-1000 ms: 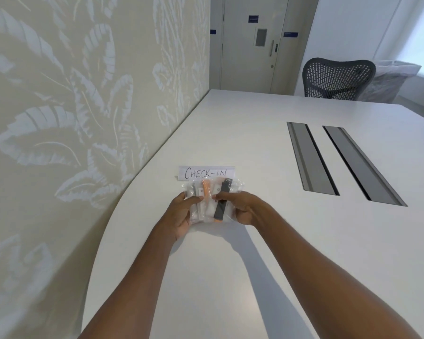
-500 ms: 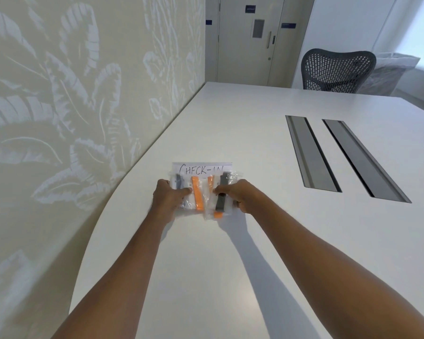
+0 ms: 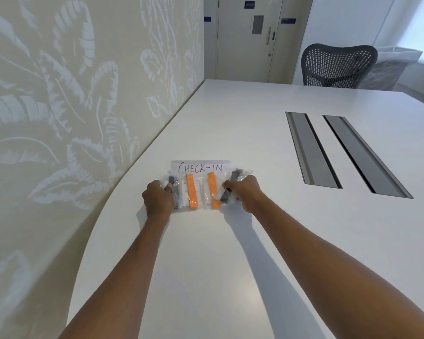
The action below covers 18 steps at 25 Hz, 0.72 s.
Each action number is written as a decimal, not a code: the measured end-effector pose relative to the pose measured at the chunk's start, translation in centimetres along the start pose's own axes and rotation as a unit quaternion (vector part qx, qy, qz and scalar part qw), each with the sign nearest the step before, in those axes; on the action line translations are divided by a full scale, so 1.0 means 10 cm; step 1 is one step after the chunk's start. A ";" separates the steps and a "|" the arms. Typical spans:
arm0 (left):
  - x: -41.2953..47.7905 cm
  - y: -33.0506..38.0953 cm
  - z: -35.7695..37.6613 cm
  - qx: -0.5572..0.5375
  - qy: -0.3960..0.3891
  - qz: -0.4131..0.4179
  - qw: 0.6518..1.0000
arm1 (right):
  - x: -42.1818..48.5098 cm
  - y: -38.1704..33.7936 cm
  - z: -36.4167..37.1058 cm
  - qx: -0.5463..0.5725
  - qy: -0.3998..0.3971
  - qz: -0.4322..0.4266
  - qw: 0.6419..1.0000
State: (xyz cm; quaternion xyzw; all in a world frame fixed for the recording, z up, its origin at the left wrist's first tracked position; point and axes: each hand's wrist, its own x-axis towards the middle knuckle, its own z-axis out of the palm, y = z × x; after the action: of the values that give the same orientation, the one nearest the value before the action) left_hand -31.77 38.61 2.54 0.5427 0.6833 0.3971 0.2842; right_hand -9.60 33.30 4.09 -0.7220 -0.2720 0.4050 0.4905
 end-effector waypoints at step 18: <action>-0.52 -0.24 0.18 0.260 0.046 0.242 0.934 | -0.11 0.13 -0.27 -0.269 0.035 -0.151 0.951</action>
State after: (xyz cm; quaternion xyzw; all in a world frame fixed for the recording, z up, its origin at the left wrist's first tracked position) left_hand -30.24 33.82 -0.73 0.7274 0.6233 0.2870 -0.0029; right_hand -7.87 30.58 3.78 -0.7918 -0.4589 0.2124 0.3426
